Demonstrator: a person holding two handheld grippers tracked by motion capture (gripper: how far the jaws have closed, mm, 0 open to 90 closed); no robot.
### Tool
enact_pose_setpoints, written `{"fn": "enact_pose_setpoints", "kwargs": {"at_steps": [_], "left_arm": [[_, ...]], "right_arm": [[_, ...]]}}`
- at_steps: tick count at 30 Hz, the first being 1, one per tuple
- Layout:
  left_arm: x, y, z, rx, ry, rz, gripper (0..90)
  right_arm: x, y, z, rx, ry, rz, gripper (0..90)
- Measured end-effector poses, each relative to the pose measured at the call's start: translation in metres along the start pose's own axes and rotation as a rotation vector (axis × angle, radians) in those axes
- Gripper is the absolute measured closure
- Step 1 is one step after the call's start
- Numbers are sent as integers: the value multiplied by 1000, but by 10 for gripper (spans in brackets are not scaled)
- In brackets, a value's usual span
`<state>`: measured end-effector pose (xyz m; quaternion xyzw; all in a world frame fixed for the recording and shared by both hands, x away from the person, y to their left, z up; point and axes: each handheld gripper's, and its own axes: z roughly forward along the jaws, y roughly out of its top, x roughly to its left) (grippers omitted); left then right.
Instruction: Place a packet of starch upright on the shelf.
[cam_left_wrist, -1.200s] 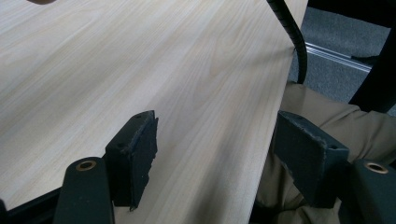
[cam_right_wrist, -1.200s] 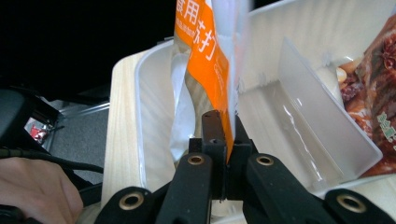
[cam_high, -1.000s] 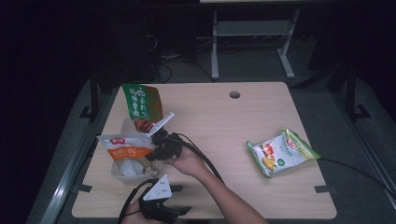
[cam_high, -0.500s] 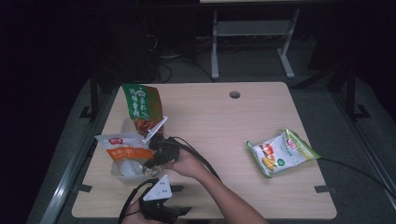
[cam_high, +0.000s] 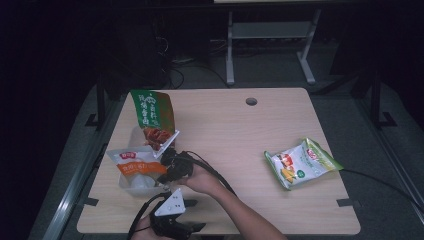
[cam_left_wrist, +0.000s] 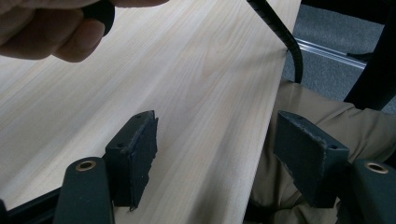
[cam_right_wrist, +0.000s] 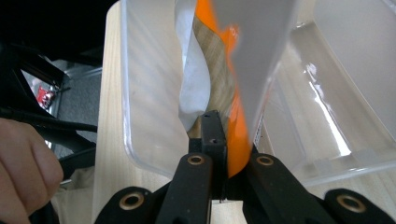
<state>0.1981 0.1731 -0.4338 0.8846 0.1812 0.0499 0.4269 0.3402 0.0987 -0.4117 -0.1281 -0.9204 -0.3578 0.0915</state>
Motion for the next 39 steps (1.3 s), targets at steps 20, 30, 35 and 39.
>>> {"fn": "enact_pose_setpoints", "kwargs": {"at_steps": [20, 30, 35, 39], "left_arm": [[1, 4, 3, 6, 5, -21, 279], [5, 11, 7, 8, 16, -17, 269], [7, 16, 11, 3, 16, -19, 269], [10, 21, 15, -2, 17, -22, 269]], "right_arm": [[-1, -29, -74, -183, -36, 61, 600], [-9, -64, -107, -218, -104, 116, 551], [-14, -83, -123, -231, -138, 145, 522], [-16, -96, -135, -241, -157, 163, 504]]}}
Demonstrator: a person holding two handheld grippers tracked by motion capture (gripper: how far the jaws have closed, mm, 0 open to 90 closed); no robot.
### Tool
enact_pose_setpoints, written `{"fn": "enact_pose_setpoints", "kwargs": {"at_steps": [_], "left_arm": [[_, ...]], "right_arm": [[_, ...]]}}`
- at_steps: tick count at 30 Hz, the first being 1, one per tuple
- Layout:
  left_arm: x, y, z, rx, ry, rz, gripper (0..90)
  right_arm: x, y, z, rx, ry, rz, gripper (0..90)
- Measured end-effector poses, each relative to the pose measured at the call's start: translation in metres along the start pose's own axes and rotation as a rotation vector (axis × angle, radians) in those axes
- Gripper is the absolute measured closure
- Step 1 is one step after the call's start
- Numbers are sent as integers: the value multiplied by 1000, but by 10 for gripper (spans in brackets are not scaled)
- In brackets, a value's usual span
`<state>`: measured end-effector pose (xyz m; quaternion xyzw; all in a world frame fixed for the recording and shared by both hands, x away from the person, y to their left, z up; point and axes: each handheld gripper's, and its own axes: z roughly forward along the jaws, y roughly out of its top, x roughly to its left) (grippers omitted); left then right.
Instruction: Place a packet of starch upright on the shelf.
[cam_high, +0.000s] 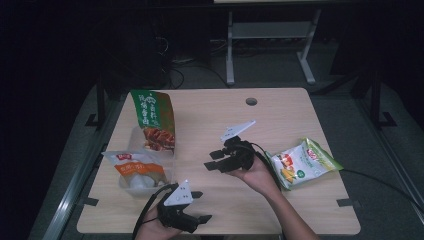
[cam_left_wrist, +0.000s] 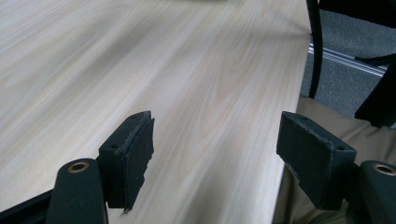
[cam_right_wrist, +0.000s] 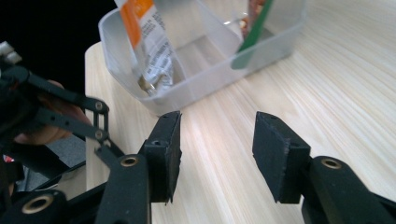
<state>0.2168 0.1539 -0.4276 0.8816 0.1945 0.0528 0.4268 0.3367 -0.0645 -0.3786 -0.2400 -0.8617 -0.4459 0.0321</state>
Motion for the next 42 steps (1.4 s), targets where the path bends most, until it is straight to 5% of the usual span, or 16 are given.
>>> {"fn": "enact_pose_setpoints", "kwargs": {"at_steps": [18, 42], "left_arm": [[11, 12, 19, 8, 6, -9, 268], [9, 8, 16, -19, 4, -4, 267]], "right_arm": [[-24, -45, -52, -21, -101, 84, 443], [-40, -100, -120, -28, -288, 201, 399]]}}
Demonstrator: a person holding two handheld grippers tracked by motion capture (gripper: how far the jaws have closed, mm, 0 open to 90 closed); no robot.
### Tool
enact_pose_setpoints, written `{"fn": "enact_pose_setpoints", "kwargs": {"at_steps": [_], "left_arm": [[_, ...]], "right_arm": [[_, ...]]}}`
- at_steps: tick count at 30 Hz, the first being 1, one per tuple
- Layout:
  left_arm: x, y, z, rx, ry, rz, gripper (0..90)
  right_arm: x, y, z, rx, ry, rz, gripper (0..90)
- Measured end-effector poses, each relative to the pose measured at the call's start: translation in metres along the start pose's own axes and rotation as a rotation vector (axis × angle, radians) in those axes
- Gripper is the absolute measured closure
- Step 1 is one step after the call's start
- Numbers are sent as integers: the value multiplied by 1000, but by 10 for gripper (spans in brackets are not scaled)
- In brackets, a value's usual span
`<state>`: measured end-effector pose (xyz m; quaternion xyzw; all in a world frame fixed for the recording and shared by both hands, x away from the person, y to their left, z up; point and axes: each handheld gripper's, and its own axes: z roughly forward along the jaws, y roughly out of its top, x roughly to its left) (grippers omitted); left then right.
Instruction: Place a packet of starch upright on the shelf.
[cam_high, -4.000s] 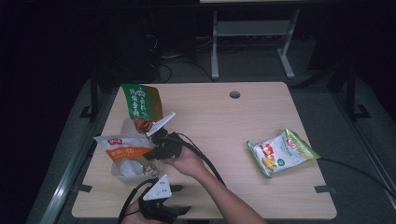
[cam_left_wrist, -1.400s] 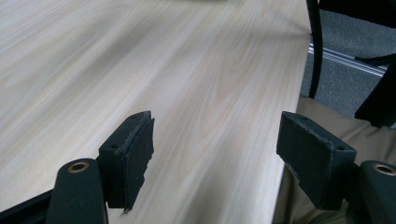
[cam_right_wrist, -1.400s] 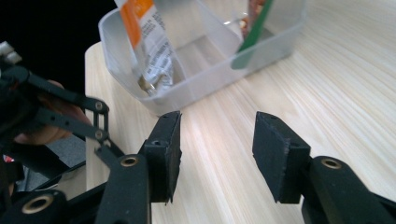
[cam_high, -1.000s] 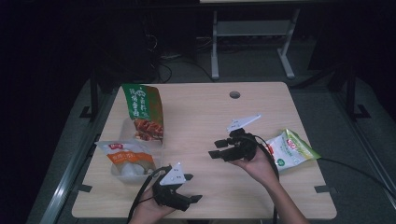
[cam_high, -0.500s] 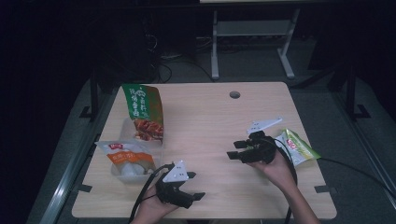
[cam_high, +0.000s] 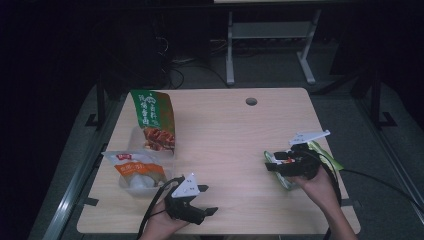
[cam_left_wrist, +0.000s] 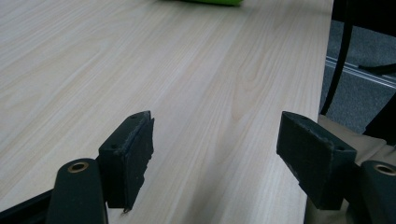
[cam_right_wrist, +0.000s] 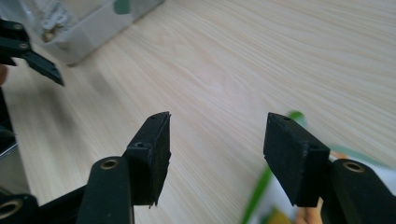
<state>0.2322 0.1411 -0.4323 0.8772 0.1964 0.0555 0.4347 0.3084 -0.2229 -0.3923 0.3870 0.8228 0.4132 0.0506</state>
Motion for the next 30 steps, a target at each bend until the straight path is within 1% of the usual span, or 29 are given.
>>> {"fn": "enact_pose_setpoints", "kwargs": {"at_steps": [1, 2, 6, 7, 9, 11, 14, 16, 17, 18, 20, 24, 25, 26, 28, 30], "left_arm": [[0, 0, 0, 1, 0, 0, 268], [-1, 0, 0, 0, 0, 0, 267], [-1, 0, 1, 1, -1, 3, 268], [-1, 0, 1, 4, 0, 10, 268], [-1, 0, 1, 6, -1, 5, 268], [-1, 0, 1, 7, -3, 0, 268], [-1, 0, 1, 11, -6, 6, 267], [-2, 0, 1, 10, -8, 6, 267], [-2, 0, 2, 10, -8, 5, 267], [-2, 0, 2, 10, -9, 4, 267], [-3, 0, 3, 12, -10, 3, 268], [-4, 0, 4, 13, -12, 9, 267], [-4, 0, 4, 13, -12, 10, 267], [-4, 0, 4, 13, -12, 10, 267], [-3, 0, 4, 12, -12, 8, 267], [-3, 0, 4, 11, -12, 6, 267]], "right_arm": [[-2, -3, -3, 0, -10, 13, 399], [-5, -6, -5, 0, -23, 14, 400], [-16, -15, -11, 6, -70, 45, 400], [-19, -17, -12, 12, -85, 51, 394], [-25, -21, -12, 30, -110, 69, 377], [-30, -24, -11, 49, -164, 58, 353], [-39, -30, -10, 65, -207, 79, 329], [-45, -34, -7, 72, -213, 89, 314], [-47, -37, -4, 82, -204, 91, 288], [-46, -39, -2, 80, -195, 112, 282], [-47, -40, 0, 74, -183, 114, 276], [-45, -38, 3, 109, -158, 120, 281], [-44, -38, 5, 115, -162, 104, 278], [-43, -37, 5, 119, -165, 103, 278], [-41, -37, 6, 126, -170, 83, 281], [-39, -37, 7, 117, -160, 77, 288]]}}
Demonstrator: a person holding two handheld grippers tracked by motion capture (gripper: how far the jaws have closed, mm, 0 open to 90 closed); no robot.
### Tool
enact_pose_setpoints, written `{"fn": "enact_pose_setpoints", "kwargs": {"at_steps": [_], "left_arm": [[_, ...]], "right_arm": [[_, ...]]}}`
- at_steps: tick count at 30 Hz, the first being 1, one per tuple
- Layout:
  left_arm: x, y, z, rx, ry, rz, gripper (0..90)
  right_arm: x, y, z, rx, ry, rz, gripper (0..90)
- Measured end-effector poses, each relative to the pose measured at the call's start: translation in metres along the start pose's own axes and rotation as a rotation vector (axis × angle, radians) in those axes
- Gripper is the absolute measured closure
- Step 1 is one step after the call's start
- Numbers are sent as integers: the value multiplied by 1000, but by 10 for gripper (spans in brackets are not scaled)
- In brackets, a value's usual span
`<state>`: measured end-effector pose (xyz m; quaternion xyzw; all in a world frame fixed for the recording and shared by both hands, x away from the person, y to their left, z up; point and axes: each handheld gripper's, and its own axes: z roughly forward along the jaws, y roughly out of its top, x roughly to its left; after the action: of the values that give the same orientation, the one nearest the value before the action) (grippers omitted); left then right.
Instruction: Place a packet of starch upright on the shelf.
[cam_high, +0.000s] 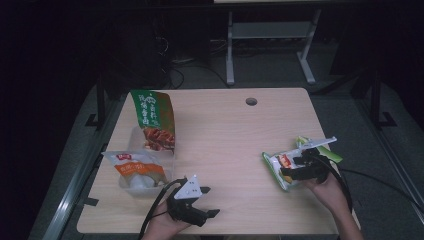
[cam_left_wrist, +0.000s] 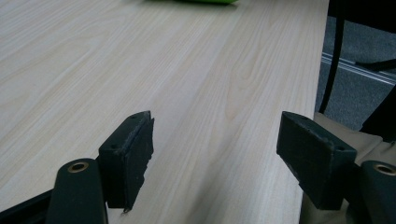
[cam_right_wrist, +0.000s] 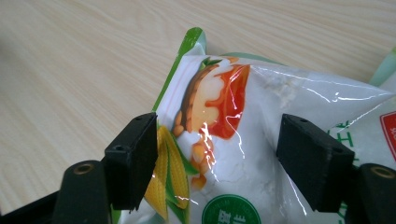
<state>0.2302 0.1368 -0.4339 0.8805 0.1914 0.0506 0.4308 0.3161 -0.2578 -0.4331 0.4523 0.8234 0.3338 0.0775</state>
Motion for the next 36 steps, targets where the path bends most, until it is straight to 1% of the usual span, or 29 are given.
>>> {"fn": "enact_pose_setpoints", "kwargs": {"at_steps": [1, 2, 8, 13, 23, 25, 29, 32, 33, 34, 35, 36], "left_arm": [[0, 0, 0, 1, 0, 2, 268], [0, 0, 0, 1, 0, 2, 268], [0, 0, -1, -3, 3, 2, 268], [0, 1, -2, -5, 3, 3, 267], [-1, 2, -4, -10, 3, 5, 268], [-1, 2, -4, -10, 3, 5, 268], [-1, 2, -4, -10, 4, 3, 268], [0, 1, -5, -10, 5, 5, 268], [0, 1, -5, -12, 5, 4, 268], [0, 1, -5, -12, 5, 2, 268], [1, 1, -6, -13, 6, 0, 268], [1, 1, -6, -15, 8, -2, 268]], "right_arm": [[2, 0, 1, -1, 10, -4, 290], [4, 0, 2, -7, 20, -19, 290], [20, 8, 11, 12, 59, -68, 291], [36, 14, 20, 14, 101, -124, 292], [63, 27, 36, 37, 165, -210, 292], [67, 29, 38, 41, 172, -226, 291], [69, 32, 39, 54, 173, -230, 288], [69, 32, 35, 48, 154, -237, 308], [67, 32, 33, 39, 156, -242, 310], [65, 32, 30, 36, 159, -231, 309], [64, 31, 28, 35, 157, -210, 309], [62, 30, 26, 32, 151, -199, 310]]}}
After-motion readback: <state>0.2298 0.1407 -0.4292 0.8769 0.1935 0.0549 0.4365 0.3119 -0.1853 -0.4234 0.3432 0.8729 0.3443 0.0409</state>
